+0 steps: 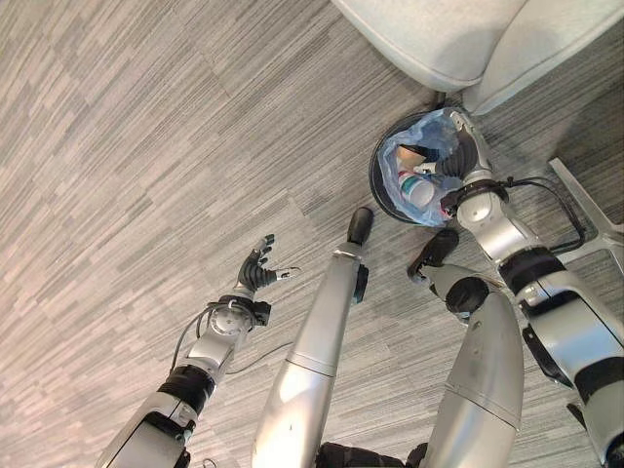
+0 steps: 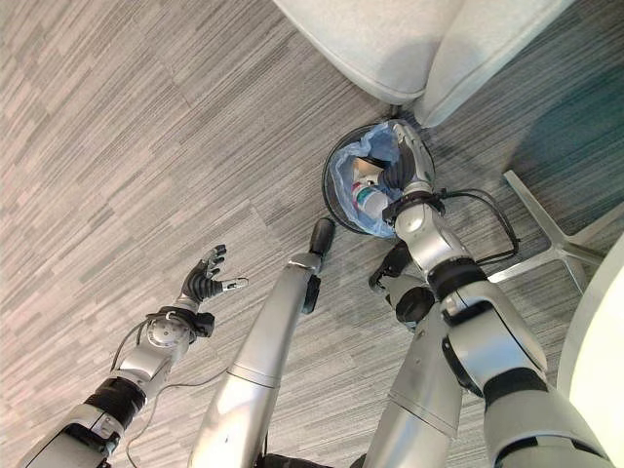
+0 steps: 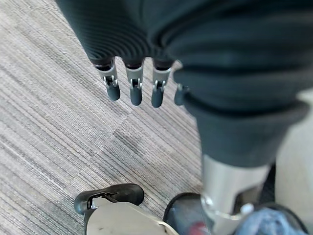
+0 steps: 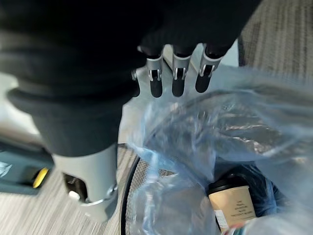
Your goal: Gather garbage on tea table into small bin, then transfer packed bag to large trash can.
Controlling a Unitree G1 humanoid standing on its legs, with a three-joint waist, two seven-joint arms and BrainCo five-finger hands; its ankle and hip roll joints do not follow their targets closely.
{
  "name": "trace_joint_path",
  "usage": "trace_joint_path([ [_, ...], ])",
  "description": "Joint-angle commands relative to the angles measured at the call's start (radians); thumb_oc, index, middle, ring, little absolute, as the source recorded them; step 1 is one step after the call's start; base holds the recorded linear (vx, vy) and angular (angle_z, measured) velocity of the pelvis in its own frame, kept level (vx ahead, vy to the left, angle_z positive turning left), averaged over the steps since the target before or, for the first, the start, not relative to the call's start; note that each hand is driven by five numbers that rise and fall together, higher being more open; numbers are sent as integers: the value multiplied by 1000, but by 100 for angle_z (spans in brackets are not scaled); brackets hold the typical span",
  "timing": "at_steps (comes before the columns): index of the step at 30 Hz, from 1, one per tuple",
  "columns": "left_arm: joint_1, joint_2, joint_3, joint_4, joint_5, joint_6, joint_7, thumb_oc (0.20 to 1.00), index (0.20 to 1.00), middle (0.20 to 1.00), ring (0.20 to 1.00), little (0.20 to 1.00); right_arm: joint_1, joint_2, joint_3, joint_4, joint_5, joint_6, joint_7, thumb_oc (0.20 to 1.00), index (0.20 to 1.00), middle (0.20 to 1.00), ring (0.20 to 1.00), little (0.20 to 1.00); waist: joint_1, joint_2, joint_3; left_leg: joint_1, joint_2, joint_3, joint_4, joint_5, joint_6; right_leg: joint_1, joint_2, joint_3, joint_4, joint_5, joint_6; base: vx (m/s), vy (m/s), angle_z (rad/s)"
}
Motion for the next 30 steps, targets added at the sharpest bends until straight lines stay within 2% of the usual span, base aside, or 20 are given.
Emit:
trace_joint_path([
  [1, 93, -18, -3, 28, 56, -15, 6, 1000, 1000, 1000, 1000, 1000, 58, -36, 65, -76, -207, -34, -13, 1000, 1000, 1000, 1000, 1000, -19, -1, -121, -3, 12, 0, -131, 33, -45, 27, 6, 134, -51, -76, 124, 10, -26, -8],
  [6, 105, -7, -1, 39, 72, -25, 3, 1000, 1000, 1000, 1000, 1000, 39, -82, 173, -66, -364, -23, 14, 1000, 1000, 1000, 1000, 1000, -24, -10, -126, 22, 25, -3, -159, 31, -48, 52, 13, 125, -81, -70, 136, 5, -14, -4],
  [9, 98, 21, -13, 39, 64, -32, 5, 1000, 1000, 1000, 1000, 1000, -37, -85, 292, 59, -451, 6, 36, 1000, 1000, 1000, 1000, 1000, -16, -11, -120, 27, 29, -3, -174, 35, -50, 61, 12, 118, -101, -64, 147, 13, -12, 0],
  [11, 89, 34, -32, 38, 44, -39, 5, 1000, 1000, 1000, 1000, 1000, -82, -48, 388, 219, -506, 32, 70, 1000, 1000, 1000, 1000, 1000, -2, -1, -112, 7, 14, -8, -159, 37, -49, 41, 4, 120, -83, -71, 146, 42, -40, 2],
  [12, 89, 34, -31, 38, 44, -40, 5, 1000, 1000, 1000, 1000, 1000, -82, -48, 389, 220, -506, 32, 69, 1000, 1000, 1000, 1000, 1000, -2, -2, -112, 7, 14, -8, -159, 37, -49, 41, 4, 120, -83, -71, 146, 35, -49, 6],
  [14, 75, 43, -55, 29, 34, -43, 3, 1000, 1000, 1000, 1000, 1000, -71, 7, 418, 388, -518, 56, 104, 1000, 1000, 1000, 1000, 1000, 13, 15, -98, -27, -5, -9, -120, 33, -48, 9, -5, 135, -39, -85, 133, 34, -61, 12],
  [16, 68, 45, -63, 28, 39, -42, 2, 1000, 1000, 1000, 1000, 1000, -57, 22, 421, 425, -514, 63, 123, 1000, 1000, 1000, 1000, 1000, 16, 20, -90, -38, -6, -7, -101, 31, -49, -1, -4, 142, -21, -90, 126, 3, -32, 18],
  [17, 59, 41, -64, 31, 43, -40, 4, 1000, 1000, 1000, 1000, 1000, -46, 35, 414, 436, -508, 64, 131, 200, 200, 200, 200, 200, 17, 19, -87, -41, -6, -6, -95, 29, -49, -5, 1, 146, -18, -92, 124, -7, -30, 6],
  [22, 45, 34, -63, 35, 48, -40, 3, 1000, 1000, 1000, 1000, 1000, -32, 34, 390, 415, -472, 52, 126, 200, 200, 200, 200, 200, 11, 14, -83, -34, 0, -5, -100, 31, -50, 0, 11, 146, -24, -85, 125, -9, -6, -1],
  [30, 38, 25, -47, 50, 57, -27, -3, 1000, 1000, 1000, 1000, 1000, -41, -30, 329, 265, -392, 36, 99, 200, 200, 200, 200, 200, -9, -3, -83, 51, 28, 0, -182, 47, -53, 79, 45, 128, -107, -50, 139, -49, -21, -7],
])
